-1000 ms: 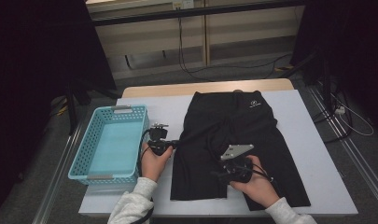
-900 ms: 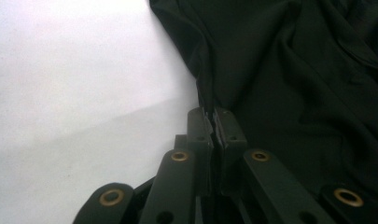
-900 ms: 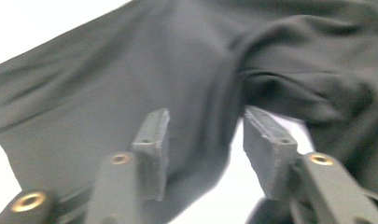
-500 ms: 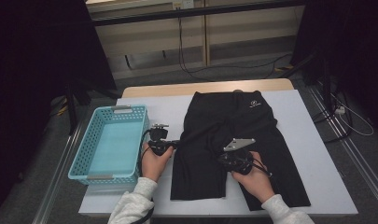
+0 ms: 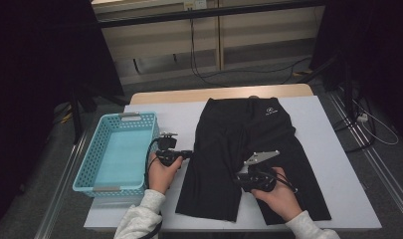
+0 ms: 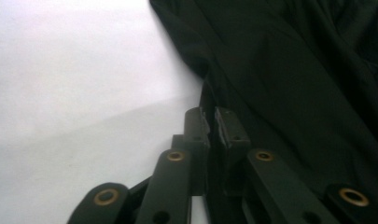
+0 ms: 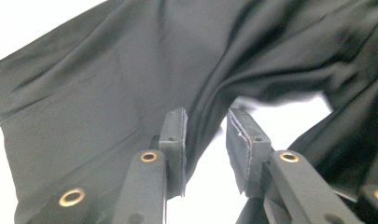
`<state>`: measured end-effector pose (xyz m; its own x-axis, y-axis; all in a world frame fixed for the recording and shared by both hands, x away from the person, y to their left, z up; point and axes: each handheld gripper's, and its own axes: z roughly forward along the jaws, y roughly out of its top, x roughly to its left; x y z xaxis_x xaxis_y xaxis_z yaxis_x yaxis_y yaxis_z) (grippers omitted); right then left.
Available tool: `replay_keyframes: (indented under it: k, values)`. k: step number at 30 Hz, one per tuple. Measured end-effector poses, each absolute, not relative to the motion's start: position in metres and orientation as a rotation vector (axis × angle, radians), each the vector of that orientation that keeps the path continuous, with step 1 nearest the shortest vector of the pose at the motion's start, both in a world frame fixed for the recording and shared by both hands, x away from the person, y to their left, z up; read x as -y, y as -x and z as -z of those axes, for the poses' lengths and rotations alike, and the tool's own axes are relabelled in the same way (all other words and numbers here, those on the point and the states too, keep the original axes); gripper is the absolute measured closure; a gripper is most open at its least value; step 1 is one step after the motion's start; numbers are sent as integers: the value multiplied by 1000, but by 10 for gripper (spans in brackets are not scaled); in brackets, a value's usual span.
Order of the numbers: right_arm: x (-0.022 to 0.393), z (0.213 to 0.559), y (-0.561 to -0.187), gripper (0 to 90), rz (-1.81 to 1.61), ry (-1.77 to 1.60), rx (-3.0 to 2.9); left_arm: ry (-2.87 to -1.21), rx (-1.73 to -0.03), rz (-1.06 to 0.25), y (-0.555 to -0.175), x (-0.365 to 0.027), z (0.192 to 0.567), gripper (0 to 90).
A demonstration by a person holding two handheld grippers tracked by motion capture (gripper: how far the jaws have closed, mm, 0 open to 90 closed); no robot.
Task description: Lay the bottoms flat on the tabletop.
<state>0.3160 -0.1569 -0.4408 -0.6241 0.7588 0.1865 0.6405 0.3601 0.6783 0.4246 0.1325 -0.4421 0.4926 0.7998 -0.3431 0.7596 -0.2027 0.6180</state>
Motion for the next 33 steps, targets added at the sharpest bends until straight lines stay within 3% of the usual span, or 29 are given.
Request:
replay_keyframes:
  k: [1, 4, 7, 13, 16, 20, 21, 31, 33]
  values:
    - [157, 439, -317, 634, -1121, -1281, -2436, -1986, -1276, -84, -424, -133, 441, 797]
    - [161, 435, -323, 612, -1107, -1321, -2345, -1999, -1269, -112, -422, -133, 440, 597]
    - [165, 436, -331, 587, -1113, -1403, -2263, -2022, -1252, -101, -417, -133, 440, 512]
    - [160, 443, -344, 585, -1069, -1440, -2238, -2051, -1235, -109, -411, -130, 442, 464]
    - [155, 453, -349, 652, -1018, -1425, -2269, -2062, -1237, -111, -410, -130, 445, 478]
    - [153, 453, -348, 881, -990, -1348, -2302, -2063, -1233, -113, -409, -129, 445, 508]
    - [154, 452, -348, 898, -990, -1336, -2309, -2065, -1231, -120, -408, -128, 445, 520]
    - [177, 443, -338, 900, -978, -1345, -2272, -2111, -1240, -47, -405, -122, 445, 873]
    - [180, 443, -337, 900, -984, -1348, -2278, -2112, -1239, -30, -404, -121, 445, 900]
